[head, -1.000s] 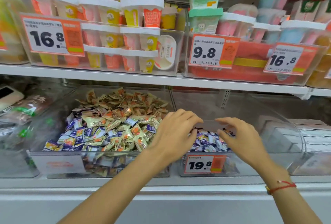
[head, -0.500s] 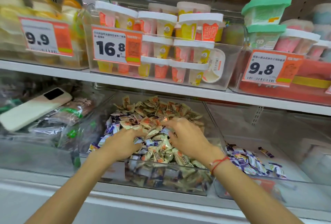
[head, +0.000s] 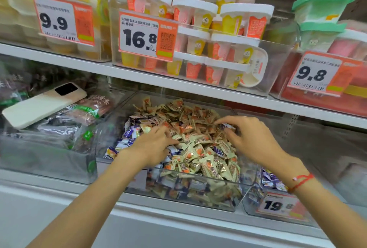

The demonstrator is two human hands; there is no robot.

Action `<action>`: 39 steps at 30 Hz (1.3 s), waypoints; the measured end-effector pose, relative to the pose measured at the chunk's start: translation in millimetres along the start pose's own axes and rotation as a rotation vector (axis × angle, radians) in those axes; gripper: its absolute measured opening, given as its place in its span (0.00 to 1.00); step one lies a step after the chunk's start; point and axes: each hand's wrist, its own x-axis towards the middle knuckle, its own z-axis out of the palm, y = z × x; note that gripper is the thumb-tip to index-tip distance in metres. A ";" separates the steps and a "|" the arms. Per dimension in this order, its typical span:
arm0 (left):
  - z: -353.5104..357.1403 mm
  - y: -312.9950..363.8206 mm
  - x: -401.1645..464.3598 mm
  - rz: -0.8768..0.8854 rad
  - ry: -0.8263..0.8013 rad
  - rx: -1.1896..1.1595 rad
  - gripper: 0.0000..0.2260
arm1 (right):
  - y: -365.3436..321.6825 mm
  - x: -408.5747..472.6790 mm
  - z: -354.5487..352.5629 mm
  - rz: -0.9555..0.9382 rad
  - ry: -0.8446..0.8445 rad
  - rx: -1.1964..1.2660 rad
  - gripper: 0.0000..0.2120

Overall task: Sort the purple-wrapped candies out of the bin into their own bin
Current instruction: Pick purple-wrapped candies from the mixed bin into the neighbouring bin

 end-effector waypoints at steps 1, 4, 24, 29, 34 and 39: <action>0.5 -0.2 0.2 -0.005 0.053 0.029 0.19 | 2.1 -6.2 -0.1 0.009 -0.017 -0.026 0.14; 2.4 -2.3 0.2 -0.003 0.173 0.044 0.15 | -1.9 -17.6 12.7 -0.033 -0.105 -0.066 0.14; -3.1 39.2 -41.0 -0.116 0.353 -0.416 0.11 | -7.0 -27.0 29.5 0.045 -0.052 0.307 0.15; -0.8 46.2 -37.7 -0.137 0.400 -0.360 0.13 | -1.5 -30.3 8.6 -0.044 0.119 0.445 0.13; -7.1 62.2 -39.5 -0.059 0.535 -0.439 0.12 | 47.9 -56.7 -10.9 0.002 0.385 0.472 0.10; -22.7 134.7 -16.2 0.210 0.579 -0.535 0.11 | 107.5 -84.7 -5.2 0.214 0.440 0.336 0.11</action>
